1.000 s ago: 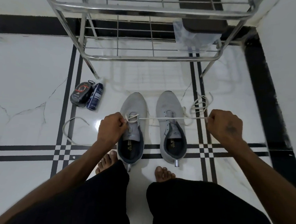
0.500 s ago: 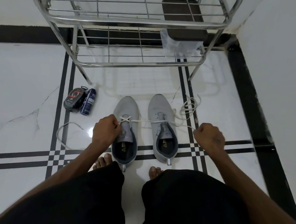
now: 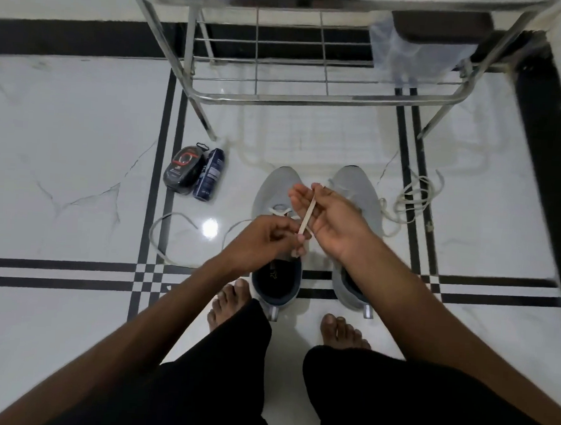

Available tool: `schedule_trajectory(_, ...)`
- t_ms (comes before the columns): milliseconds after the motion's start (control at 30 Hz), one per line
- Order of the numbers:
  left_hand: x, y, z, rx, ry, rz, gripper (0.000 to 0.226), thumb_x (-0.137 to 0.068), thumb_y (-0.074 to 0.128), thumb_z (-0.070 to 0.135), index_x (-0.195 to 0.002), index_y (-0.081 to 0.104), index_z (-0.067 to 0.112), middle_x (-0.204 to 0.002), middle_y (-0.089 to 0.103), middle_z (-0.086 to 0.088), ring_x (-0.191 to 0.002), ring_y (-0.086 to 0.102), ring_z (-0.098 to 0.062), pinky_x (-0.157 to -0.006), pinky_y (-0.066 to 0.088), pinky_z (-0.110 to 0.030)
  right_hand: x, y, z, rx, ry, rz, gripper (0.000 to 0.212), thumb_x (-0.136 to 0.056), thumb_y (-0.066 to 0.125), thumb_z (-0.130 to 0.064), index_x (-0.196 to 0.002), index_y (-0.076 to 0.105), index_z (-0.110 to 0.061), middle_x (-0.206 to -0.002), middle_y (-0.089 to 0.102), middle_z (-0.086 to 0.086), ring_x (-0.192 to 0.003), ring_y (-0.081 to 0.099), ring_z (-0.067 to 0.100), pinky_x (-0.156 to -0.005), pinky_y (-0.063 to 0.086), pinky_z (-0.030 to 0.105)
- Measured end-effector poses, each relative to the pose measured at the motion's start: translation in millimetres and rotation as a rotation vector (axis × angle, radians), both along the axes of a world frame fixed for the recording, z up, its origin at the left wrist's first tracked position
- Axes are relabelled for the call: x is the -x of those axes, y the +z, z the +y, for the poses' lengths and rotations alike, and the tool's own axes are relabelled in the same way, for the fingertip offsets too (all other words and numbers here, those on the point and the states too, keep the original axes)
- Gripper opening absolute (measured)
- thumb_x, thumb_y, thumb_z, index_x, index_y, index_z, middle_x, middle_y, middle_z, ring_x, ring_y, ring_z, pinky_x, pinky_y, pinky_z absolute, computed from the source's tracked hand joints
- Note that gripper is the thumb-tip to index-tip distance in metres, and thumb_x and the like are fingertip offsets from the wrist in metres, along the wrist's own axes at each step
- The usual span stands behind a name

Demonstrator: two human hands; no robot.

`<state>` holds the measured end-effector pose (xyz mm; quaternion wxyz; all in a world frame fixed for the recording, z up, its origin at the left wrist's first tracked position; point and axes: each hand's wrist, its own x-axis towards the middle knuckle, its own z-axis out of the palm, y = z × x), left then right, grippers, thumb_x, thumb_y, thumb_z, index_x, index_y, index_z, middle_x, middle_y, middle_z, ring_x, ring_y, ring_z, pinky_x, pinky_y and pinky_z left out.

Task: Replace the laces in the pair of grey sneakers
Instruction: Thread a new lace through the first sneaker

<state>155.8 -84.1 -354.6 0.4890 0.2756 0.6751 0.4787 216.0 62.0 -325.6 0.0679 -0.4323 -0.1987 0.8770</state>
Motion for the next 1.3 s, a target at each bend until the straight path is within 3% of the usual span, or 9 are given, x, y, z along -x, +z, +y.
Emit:
schedule_trajectory(267,48.5,-19.2,-24.7,0.162,0.2,0.305,0.013,-0.095,0.066,0.021,-0.087,0.076,0.024,-0.068,0.071,0.005,-0.06,0.064,-0.004,-0.061,0.052,-0.023,-4.9,-28.0,41.9,-0.138,-0.121,-0.223,0.016,-0.104,0.045,-0.002,-0.116,0.052,0.005,-0.103,0.07,0.024,-0.082,0.072,0.025,-0.077,0.062,0.034)
schedule_trajectory(433,46.9,-24.0,-15.0,0.217,0.157,0.45,0.009,-0.088,0.073,0.03,-0.08,0.073,0.025,-0.068,0.073,0.012,-0.062,0.069,-0.004,-0.069,0.058,-0.032,-24.0,-32.1,38.1,-1.257,0.726,-0.704,0.037,-0.096,0.054,-0.035,-0.121,0.059,-0.007,-0.111,0.064,0.009,-0.097,0.059,0.023,-0.082,0.049,0.036)
schedule_trajectory(500,42.7,-24.7,-7.8,0.183,0.157,0.448,0.014,-0.083,0.078,0.03,-0.082,0.065,0.026,-0.068,0.073,0.013,-0.063,0.069,-0.002,-0.068,0.055,-0.026,-24.7,-25.8,26.7,-1.639,0.778,-0.535,0.038,-0.094,0.058,-0.029,-0.13,0.058,-0.016,-0.131,0.058,0.004,-0.121,0.052,0.023,-0.096,0.045,0.031)
schedule_trajectory(600,38.7,-25.5,-0.1,0.137,0.146,0.507,0.027,-0.08,0.08,0.025,-0.084,0.053,0.027,-0.07,0.072,0.017,-0.064,0.069,0.001,-0.063,0.05,-0.018,-14.0,-27.8,9.8,-1.475,1.003,-0.091,0.055,-0.094,0.065,-0.022,-0.146,0.047,-0.025,-0.145,0.051,-0.002,-0.134,0.043,0.013,-0.106,0.03,0.012)
schedule_trajectory(700,39.4,-26.7,-2.1,0.101,0.19,0.479,0.028,-0.081,0.08,0.029,-0.086,0.053,0.026,-0.072,0.073,0.012,-0.067,0.07,-0.004,-0.065,0.052,-0.022,-5.8,-35.2,5.2,-1.306,1.076,-0.017,0.031,-0.093,0.068,-0.019,-0.123,0.067,-0.024,-0.105,0.073,-0.005,-0.095,0.067,0.007,-0.087,0.053,0.026)
schedule_trajectory(833,37.4,-32.6,-20.3,0.146,0.228,0.463,0.033,-0.075,0.081,0.047,-0.093,0.059,0.031,-0.086,0.07,0.015,-0.075,0.066,-0.003,-0.063,0.048,-0.014,-5.8,-49.6,11.5,-1.281,0.926,-0.045,0.021,-0.096,0.065,-0.014,-0.113,0.075,-0.02,-0.084,0.074,-0.004,-0.053,0.06,0.002,-0.059,0.047,0.016)
schedule_trajectory(1067,17.1,-52.6,-30.4,0.35,0.233,0.525,0.036,-0.085,0.07,0.03,-0.122,0.067,0.027,-0.098,0.069,0.015,-0.077,0.064,0.004,-0.073,0.052,-0.016,0.3,-62.1,-4.0,-1.345,0.869,-0.17,0.026,-0.096,0.059,-0.012,-0.116,0.075,-0.015,-0.114,0.074,-0.005,-0.104,0.065,0.004,-0.087,0.045,0.005)
schedule_trajectory(1167,18.1,-56.7,-33.1,0.326,0.308,0.379,0.035,-0.088,0.068,0.024,-0.122,0.067,0.027,-0.096,0.07,0.015,-0.081,0.066,0.005,-0.074,0.055,-0.018,7.2,-67.4,-14.9,-1.378,0.865,-0.177,0.017,-0.091,0.067,-0.013,-0.103,0.079,-0.014,-0.101,0.076,-0.004,-0.094,0.067,0.004,-0.077,0.04,-0.002)
schedule_trajectory(1300,22.3,-60.9,-36.0,0.297,0.34,0.301,0.036,-0.088,0.069,0.023,-0.124,0.068,0.026,-0.094,0.071,0.014,-0.082,0.068,0.004,-0.066,0.05,-0.006,12.9,-76.3,-22.7,-1.3,0.828,-0.235,0.012,-0.086,0.074,-0.009,-0.094,0.08,-0.015,-0.103,0.076,0.0,-0.092,0.07,0.007,-0.088,0.053,0.018)
